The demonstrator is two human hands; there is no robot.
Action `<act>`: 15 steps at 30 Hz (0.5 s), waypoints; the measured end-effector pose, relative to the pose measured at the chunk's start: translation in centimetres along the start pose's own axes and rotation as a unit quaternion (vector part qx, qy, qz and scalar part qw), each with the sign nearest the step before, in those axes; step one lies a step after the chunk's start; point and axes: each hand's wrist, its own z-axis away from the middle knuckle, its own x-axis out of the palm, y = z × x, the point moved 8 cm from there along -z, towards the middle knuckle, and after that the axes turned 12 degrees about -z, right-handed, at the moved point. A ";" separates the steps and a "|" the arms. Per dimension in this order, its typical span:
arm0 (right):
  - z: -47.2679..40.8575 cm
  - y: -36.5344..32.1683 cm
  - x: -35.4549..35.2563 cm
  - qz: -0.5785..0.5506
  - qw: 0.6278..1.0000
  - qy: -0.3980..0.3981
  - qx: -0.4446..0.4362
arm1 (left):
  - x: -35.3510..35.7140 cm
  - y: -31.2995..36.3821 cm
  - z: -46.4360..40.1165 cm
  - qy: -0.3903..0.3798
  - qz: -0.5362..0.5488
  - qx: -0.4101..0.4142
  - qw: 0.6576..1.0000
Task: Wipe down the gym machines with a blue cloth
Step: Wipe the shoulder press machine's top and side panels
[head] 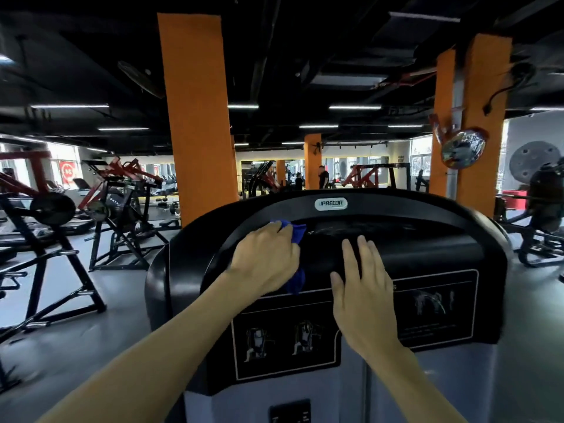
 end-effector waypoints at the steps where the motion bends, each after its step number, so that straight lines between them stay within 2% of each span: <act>1: 0.0 0.0 0.1 0.002 1.000 0.002 0.001 | -0.2 0.9 -1.2 0.001 0.027 0.010 1.000; 4: 0.0 0.1 0.3 0.008 1.000 0.009 0.001 | 0.4 3.3 -3.4 -0.027 0.056 0.021 0.998; 8: 0.1 0.2 0.3 0.015 1.000 0.015 -0.004 | 0.7 2.8 0.1 0.046 0.004 0.039 0.998; 13: 0.2 0.2 0.3 0.001 1.000 0.006 -0.003 | 0.9 -3.2 5.6 0.043 -0.083 -0.032 0.995; 15: 0.2 0.3 0.3 -0.011 1.000 0.003 0.004 | 0.7 -3.5 5.3 0.033 -0.079 -0.043 0.995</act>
